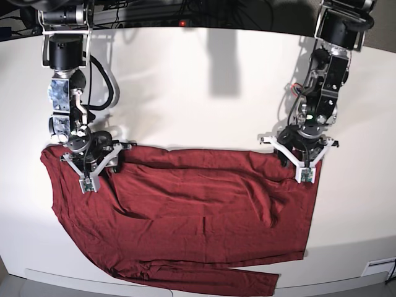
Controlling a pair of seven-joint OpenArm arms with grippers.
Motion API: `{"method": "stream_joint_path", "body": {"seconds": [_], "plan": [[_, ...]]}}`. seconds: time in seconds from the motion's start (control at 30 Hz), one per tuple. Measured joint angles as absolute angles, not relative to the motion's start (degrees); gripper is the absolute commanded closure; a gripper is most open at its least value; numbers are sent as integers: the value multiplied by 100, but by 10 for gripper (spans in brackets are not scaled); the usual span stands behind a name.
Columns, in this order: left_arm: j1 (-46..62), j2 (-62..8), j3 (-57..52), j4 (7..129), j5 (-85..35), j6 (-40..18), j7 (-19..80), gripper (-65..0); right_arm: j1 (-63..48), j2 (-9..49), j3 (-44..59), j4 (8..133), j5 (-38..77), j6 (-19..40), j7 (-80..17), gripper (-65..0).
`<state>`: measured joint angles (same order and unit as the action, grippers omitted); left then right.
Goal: Fold the T-shirt properly
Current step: 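Grasp the folded edge of the shirt with both grippers, then drag the held folded edge with both grippers away from the hem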
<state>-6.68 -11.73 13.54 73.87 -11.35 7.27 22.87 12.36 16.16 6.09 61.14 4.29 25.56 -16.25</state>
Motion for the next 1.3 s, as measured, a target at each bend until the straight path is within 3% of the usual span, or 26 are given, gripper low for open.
{"method": "stream_joint_path", "body": {"seconds": [0.4, 0.63, 0.93, 1.3], "plan": [[-652, -1190, 1354, 7387, -1081, 701, 2397, -225, 1048, 1616, 609, 6112, 169, 2558, -1544, -280], [-770, -1190, 1354, 7347, -965, 701, 1815, -225, 1046, 1616, 609, 6117, 322, 2556, -1592, -280], [-1570, -810, 1343, 5546, -906, 703, 1588, -225, 1050, 1616, 620, 6117, 340, 2561, -1715, -280], [-1066, -801, 1321, 5610, -301, 725, 1035, -225, 832, 1859, 622, 6167, 364, 2860, -1669, -280]]}}
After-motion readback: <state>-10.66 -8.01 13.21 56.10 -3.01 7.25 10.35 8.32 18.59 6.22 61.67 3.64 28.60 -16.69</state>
